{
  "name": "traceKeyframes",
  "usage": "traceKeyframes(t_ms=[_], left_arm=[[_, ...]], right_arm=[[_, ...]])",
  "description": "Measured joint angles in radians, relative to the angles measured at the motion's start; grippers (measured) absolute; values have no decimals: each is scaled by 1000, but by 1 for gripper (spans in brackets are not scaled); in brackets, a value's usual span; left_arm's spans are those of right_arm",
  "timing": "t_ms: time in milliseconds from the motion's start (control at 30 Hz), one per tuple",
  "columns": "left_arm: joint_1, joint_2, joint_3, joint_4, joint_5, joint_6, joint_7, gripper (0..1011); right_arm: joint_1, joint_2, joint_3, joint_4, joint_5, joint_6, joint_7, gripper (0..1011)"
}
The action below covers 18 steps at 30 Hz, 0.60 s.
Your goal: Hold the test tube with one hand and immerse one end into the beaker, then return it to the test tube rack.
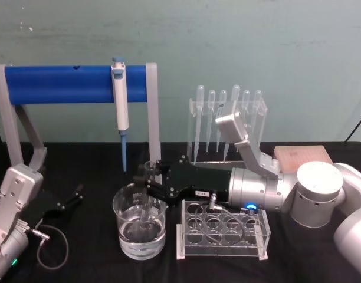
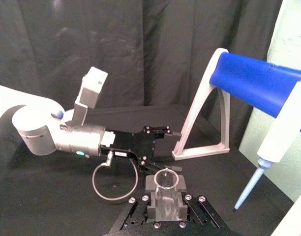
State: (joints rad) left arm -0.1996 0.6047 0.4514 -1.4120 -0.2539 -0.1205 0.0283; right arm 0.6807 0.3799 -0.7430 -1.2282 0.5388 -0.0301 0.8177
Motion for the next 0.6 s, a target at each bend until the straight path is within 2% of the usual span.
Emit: traceKeyframes(t_ms=[600], left_arm=[[0,0,0,0,0,0,0,1000]], right_arm=[[-18,-26,14,44,-49,-35,0,228]])
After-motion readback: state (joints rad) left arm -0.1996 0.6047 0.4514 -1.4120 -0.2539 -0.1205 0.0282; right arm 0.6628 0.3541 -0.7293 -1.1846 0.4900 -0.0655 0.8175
